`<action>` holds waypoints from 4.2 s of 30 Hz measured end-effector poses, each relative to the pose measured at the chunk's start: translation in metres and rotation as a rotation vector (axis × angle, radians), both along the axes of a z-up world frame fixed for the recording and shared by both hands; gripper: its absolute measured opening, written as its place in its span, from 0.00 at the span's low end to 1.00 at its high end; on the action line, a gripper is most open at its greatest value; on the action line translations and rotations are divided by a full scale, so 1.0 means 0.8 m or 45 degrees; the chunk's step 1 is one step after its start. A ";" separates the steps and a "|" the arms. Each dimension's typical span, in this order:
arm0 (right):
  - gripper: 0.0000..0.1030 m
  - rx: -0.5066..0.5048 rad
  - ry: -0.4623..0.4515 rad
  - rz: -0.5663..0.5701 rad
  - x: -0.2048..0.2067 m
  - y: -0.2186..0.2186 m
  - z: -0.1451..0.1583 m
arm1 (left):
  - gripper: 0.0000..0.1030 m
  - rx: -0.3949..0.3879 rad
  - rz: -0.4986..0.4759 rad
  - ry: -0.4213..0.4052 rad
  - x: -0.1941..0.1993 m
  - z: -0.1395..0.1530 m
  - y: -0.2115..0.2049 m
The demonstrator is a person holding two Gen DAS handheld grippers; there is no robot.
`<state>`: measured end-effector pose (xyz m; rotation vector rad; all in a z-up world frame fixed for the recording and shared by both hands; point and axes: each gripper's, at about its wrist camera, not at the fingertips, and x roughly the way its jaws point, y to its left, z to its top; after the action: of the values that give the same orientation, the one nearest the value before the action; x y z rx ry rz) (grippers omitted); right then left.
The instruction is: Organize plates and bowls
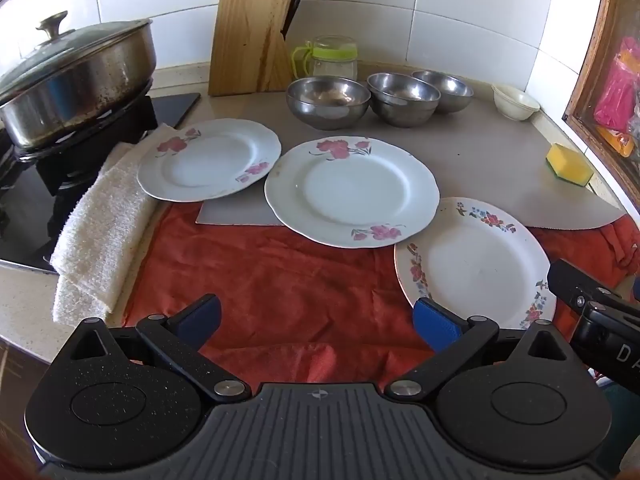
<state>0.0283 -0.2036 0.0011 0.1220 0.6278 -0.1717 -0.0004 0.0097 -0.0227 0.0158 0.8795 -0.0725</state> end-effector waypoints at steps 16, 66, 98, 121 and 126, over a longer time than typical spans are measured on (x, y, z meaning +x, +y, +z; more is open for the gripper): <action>1.00 0.005 0.008 -0.030 -0.003 -0.009 -0.002 | 1.00 0.009 -0.028 0.002 -0.001 -0.001 -0.009; 0.62 0.326 0.301 0.221 0.107 -0.105 -0.086 | 0.96 -0.016 -0.249 0.165 0.071 -0.064 -0.099; 0.57 0.367 0.247 0.249 0.077 -0.149 -0.081 | 0.96 -0.032 -0.524 0.091 0.061 -0.068 -0.158; 0.58 0.243 0.058 0.287 0.125 -0.157 -0.037 | 0.96 -0.136 -0.240 0.007 0.097 -0.010 -0.083; 0.63 0.278 0.104 0.492 0.172 -0.109 -0.044 | 0.96 -0.102 -0.026 0.016 0.113 -0.012 -0.040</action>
<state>0.1660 -0.2905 -0.0339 0.2024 0.7385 0.2669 0.0899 -0.0225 -0.0321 -0.0508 0.8888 -0.1267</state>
